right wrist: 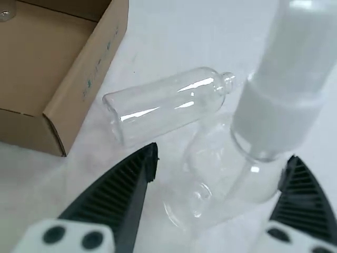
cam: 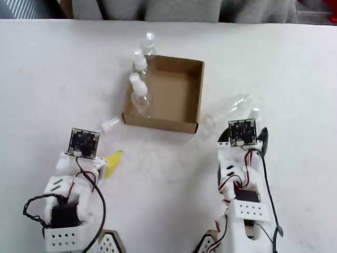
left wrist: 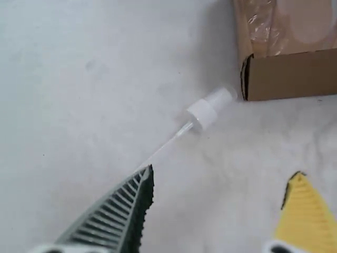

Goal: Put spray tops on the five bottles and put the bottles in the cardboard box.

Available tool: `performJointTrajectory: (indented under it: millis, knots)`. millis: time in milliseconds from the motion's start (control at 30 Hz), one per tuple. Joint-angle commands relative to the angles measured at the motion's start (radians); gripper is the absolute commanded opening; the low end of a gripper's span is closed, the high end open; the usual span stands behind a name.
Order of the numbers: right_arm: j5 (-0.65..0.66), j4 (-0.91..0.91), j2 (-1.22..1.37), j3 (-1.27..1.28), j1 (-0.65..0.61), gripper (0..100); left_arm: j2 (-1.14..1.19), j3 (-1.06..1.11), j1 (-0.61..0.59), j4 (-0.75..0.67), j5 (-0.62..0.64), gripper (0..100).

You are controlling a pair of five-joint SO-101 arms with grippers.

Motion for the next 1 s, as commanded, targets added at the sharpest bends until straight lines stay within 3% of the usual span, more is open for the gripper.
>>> performJointTrajectory:
  millis: [0, 67, 367, 533, 800, 967]
  knots:
    - [0.0, -0.071, 0.081, -0.026, -0.001, 25.3, -0.008, -0.003, -0.012, -0.012, 0.008, 38]
    - [0.015, -0.096, 0.128, -0.049, 0.002, 21.4, -0.008, -0.003, -0.012, -0.012, 0.008, 38]
    - [0.06, -0.197, 0.321, -0.118, 0.016, 20.2, -0.008, -0.003, -0.013, -0.011, 0.008, 38]
    - [0.052, -0.217, 0.328, -0.15, 0.068, 1.5, -0.008, -0.003, -0.013, 0.005, -0.043, 38]
    - [-0.044, -0.203, 0.328, -0.184, 0.156, 1.6, -0.01, -0.003, -0.012, 0.008, -0.054, 38]
    - [-0.043, -0.045, 0.328, -0.267, 0.22, 1.6, -0.01, -0.003, -0.012, 0.008, -0.054, 38]
